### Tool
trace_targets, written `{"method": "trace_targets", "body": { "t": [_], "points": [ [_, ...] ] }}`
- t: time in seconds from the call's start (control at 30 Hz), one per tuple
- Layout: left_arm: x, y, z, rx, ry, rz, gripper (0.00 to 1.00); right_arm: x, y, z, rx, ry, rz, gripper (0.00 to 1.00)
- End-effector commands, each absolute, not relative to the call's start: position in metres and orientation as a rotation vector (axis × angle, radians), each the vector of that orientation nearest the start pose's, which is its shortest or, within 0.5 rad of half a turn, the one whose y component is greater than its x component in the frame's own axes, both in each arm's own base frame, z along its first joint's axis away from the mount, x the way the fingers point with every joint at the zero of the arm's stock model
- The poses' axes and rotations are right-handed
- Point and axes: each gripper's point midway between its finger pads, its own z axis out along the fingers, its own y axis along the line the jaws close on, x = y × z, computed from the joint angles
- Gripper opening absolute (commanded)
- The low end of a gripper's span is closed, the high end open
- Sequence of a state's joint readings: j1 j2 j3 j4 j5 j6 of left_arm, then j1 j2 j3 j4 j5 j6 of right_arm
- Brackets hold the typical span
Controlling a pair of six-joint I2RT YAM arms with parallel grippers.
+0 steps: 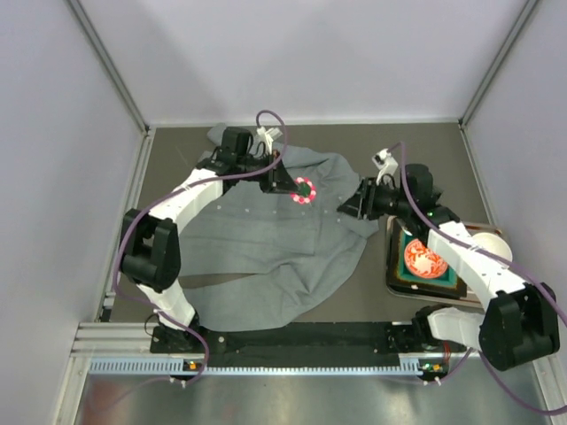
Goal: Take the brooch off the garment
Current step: Pass from the left arm to the right
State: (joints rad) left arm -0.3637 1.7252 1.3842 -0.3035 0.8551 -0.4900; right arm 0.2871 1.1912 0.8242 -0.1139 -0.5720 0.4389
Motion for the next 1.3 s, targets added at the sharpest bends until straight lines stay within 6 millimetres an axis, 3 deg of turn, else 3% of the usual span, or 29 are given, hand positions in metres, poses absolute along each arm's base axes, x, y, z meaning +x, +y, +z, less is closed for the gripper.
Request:
{"method": "trace_targets", "body": {
  "t": [0.0, 0.13, 0.3, 0.4, 0.53, 0.9, 1.27],
  "points": [
    [0.304, -0.302, 0.269, 0.54, 2.093, -1.787, 0.0, 0.257, 0.225, 0.185, -0.422, 2.111, 1.22, 0.44],
    [0.293, -0.3, 0.279, 0.611, 2.006, -1.799, 0.0, 0.256, 0.231, 0.168, -0.413, 2.148, 1.261, 0.37],
    [0.29, -0.303, 0.277, 0.58, 1.993, -1.835, 0.0, 0.252, 0.257, 0.17, -0.408, 2.141, 1.379, 0.19],
    [0.293, -0.305, 0.275, 0.578, 1.98, -1.827, 0.0, 0.246, 0.276, 0.182, -0.381, 2.094, 1.47, 0.19],
    [0.294, -0.308, 0.269, 0.569, 1.983, -1.826, 0.0, 0.247, 0.28, 0.194, -0.297, 2.047, 1.541, 0.22],
    [0.286, -0.323, 0.253, 0.583, 2.007, -1.807, 0.0, 0.249, 0.283, 0.223, -0.267, 2.0, 1.549, 0.24],
    [0.287, -0.325, 0.238, 0.592, 2.054, -1.767, 0.0, 0.236, 0.278, 0.257, -0.264, 1.952, 1.564, 0.25]
  ]
}}
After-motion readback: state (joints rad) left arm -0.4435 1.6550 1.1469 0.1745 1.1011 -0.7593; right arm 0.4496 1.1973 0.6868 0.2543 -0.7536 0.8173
